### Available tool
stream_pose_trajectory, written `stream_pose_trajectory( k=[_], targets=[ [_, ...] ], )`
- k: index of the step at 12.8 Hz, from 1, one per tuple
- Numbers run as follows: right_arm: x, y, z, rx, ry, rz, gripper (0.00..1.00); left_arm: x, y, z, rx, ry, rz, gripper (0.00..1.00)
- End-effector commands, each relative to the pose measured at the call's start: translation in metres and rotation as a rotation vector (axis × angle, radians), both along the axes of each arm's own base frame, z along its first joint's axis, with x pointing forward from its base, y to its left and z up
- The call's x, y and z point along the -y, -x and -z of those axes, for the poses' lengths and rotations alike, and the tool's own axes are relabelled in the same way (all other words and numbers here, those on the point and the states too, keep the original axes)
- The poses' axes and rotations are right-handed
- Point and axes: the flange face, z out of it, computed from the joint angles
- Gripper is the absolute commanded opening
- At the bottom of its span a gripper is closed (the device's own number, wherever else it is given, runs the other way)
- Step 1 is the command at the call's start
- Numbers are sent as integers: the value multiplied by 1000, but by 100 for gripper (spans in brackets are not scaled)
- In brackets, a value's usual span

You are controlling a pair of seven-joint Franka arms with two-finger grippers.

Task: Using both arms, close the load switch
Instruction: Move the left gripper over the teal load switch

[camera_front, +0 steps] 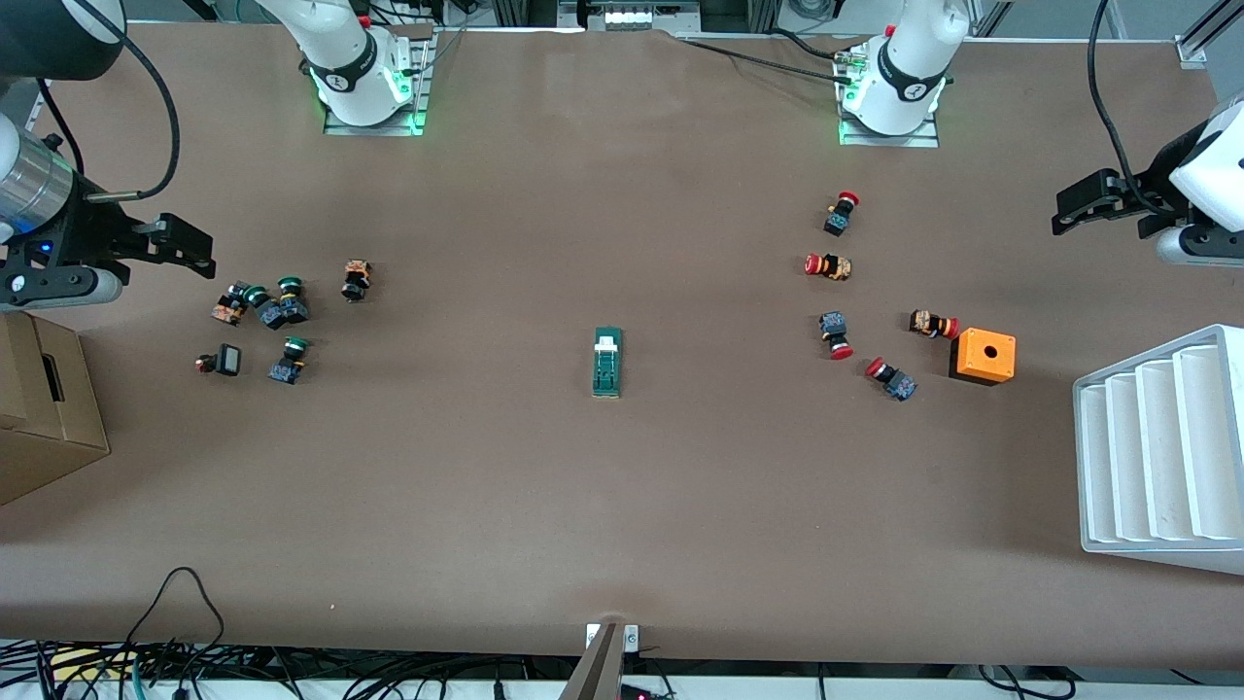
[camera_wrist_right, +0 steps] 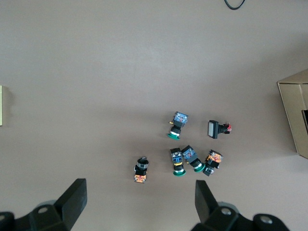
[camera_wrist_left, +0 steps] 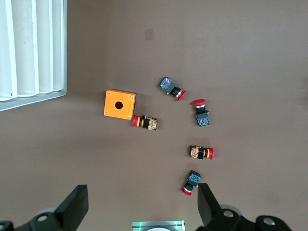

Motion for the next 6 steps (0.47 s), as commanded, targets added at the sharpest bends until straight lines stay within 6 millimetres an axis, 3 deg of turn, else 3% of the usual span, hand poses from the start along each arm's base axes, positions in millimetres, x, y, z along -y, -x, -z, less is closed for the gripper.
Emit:
stream_pose_trajectory(
  k=[1, 4, 6],
  targets=[
    [1, -2, -5, 7, 18, -13, 99, -1, 7, -4, 15, -11, 28, 100],
    [1, -3, -5, 7, 18, -13, 99, -1, 5, -2, 17, -9, 27, 100],
    [1, -3, -5, 7, 18, -11, 99, 17, -5, 5, 40, -2, 42, 100]
  ],
)
